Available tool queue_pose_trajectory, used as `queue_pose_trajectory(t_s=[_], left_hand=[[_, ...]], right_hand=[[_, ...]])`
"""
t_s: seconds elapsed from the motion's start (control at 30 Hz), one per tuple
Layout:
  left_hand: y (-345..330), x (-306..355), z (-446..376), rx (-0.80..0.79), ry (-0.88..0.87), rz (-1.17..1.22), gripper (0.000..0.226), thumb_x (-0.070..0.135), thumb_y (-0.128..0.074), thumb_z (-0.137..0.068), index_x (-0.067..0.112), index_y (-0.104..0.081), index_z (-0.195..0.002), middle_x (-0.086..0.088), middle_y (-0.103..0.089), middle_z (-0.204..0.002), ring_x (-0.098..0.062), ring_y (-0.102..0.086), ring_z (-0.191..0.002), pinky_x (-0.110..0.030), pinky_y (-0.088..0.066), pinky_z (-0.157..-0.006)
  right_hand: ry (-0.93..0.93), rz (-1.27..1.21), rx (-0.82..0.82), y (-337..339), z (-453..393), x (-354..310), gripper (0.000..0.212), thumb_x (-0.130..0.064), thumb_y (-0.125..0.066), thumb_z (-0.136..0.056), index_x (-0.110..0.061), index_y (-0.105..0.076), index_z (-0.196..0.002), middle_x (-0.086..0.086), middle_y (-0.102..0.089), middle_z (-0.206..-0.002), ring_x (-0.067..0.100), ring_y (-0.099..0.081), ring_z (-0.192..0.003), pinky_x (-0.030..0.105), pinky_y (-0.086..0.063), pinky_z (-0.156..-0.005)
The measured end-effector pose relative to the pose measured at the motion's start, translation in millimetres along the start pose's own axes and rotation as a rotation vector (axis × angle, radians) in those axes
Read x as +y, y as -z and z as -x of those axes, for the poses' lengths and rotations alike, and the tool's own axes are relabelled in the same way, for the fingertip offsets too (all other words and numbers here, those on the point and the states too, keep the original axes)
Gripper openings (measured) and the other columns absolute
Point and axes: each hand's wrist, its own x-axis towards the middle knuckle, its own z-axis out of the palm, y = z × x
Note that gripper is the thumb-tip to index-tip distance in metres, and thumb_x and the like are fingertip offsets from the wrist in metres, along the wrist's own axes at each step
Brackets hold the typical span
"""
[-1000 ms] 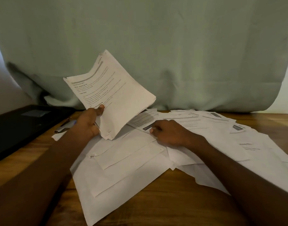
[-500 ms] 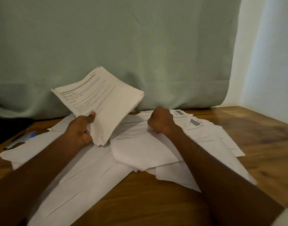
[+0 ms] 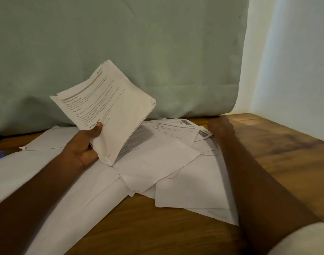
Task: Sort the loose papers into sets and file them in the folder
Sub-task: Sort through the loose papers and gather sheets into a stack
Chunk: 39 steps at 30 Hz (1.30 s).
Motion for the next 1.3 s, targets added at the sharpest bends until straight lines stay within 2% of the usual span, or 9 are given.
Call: queue_pose_trajectory(t_s=[0.17, 0.33, 0.47, 0.53, 0.63, 0.73, 0.97, 1.13, 1.3], left_hand=[[-3.1, -1.8, 2.4, -0.034, -0.024, -0.036, 0.038, 0.009, -0.062, -0.098, 0.021, -0.066, -0.134, -0.004, -0.068, -0.134, -0.023, -0.061, -0.126, -0.048, -0.045, -0.111], [-7.3, -7.7, -0.5, -0.055, -0.039, -0.069, 0.045, 0.007, -0.065, -0.095, 0.018, -0.062, -0.139, -0.004, -0.067, -0.135, -0.025, -0.060, -0.130, -0.047, -0.046, -0.110], [-8.9, -7.5, 0.6, -0.048, -0.042, -0.066, 0.043, 0.006, -0.065, -0.096, 0.018, -0.063, -0.138, -0.005, -0.068, -0.133, -0.026, -0.061, -0.128, -0.047, -0.047, -0.108], [-9.8, -8.0, 1.8, -0.014, -0.039, -0.071, 0.041, 0.005, -0.065, -0.096, 0.018, -0.064, -0.135, -0.006, -0.068, -0.133, -0.027, -0.060, -0.128, -0.049, -0.047, -0.110], [-12.2, -8.4, 4.0, 0.006, -0.033, -0.071, 0.032, 0.005, -0.065, -0.097, 0.018, -0.068, -0.125, -0.007, -0.068, -0.133, -0.028, -0.060, -0.128, -0.049, -0.045, -0.111], [-11.8, -8.2, 2.2, 0.018, -0.038, -0.071, 0.026, 0.004, -0.065, -0.096, 0.020, -0.071, -0.116, -0.007, -0.069, -0.132, -0.027, -0.063, -0.123, -0.048, -0.047, -0.109], [-1.7, -2.2, -3.8, -0.008, -0.183, -0.132, 0.047, 0.008, -0.071, -0.092, 0.018, -0.063, -0.137, -0.003, -0.069, -0.132, -0.028, -0.062, -0.126, -0.056, -0.044, -0.111], [-5.9, 9.0, 0.7, -0.013, -0.320, -0.193, 0.047, 0.007, -0.072, -0.091, 0.018, -0.063, -0.136, 0.001, -0.071, -0.130, -0.018, -0.066, -0.121, -0.047, -0.046, -0.112], [-2.7, 15.7, 6.9, -0.113, -0.359, -0.186, 0.052, 0.011, -0.068, -0.093, 0.021, -0.058, -0.142, -0.002, -0.066, -0.138, -0.023, -0.061, -0.129, -0.051, -0.041, -0.115]], right_hand=[[0.034, 0.030, -0.123, -21.3, -5.8, -1.6, 0.049, -0.052, -0.076, -0.058, -0.014, -0.060, -0.085, 0.009, -0.067, -0.101, 0.035, -0.063, -0.104, 0.054, -0.048, -0.102], [0.044, 0.073, -0.094, -40.9, -29.3, 5.4, 0.056, -0.038, -0.079, -0.039, -0.015, -0.065, -0.087, 0.006, -0.070, -0.090, 0.033, -0.068, -0.091, 0.051, -0.053, -0.094], [0.091, 0.027, -0.134, -61.3, -54.9, 13.1, 0.081, -0.075, -0.079, -0.024, -0.016, -0.065, -0.078, 0.001, -0.073, -0.075, 0.032, -0.070, -0.086, 0.053, -0.052, -0.094], [0.123, 0.039, -0.139, -52.4, -26.5, 2.9, 0.075, -0.071, -0.087, -0.033, -0.017, -0.063, -0.079, 0.001, -0.072, -0.070, 0.030, -0.068, -0.085, 0.050, -0.051, -0.094], [0.192, -0.022, -0.086, -47.2, -2.6, -6.0, 0.040, -0.031, -0.094, -0.062, -0.016, -0.069, -0.090, 0.004, -0.074, -0.091, 0.030, -0.066, -0.097, 0.043, -0.049, -0.091], [0.247, -0.153, -0.009, -46.0, -4.3, -6.9, 0.024, -0.016, -0.088, -0.065, -0.016, -0.064, -0.066, 0.000, -0.067, -0.074, 0.028, -0.063, -0.082, 0.038, -0.049, -0.076], [0.550, -0.209, 0.254, -39.1, 7.9, -20.1, 0.019, -0.021, -0.073, -0.093, -0.013, -0.074, -0.110, 0.002, -0.073, -0.104, 0.023, -0.067, -0.093, 0.027, -0.044, -0.079], [0.557, -0.816, 0.226, -17.0, 28.1, -52.5, 0.014, -0.015, -0.076, -0.090, -0.014, -0.077, -0.104, -0.005, -0.076, -0.090, 0.007, -0.070, -0.081, 0.024, -0.056, -0.076], [0.547, -1.100, 0.273, 10.4, 55.6, -84.3, 0.021, -0.019, -0.078, -0.089, -0.010, -0.077, -0.108, -0.003, -0.077, -0.094, 0.001, -0.070, -0.079, 0.016, -0.054, -0.073]])
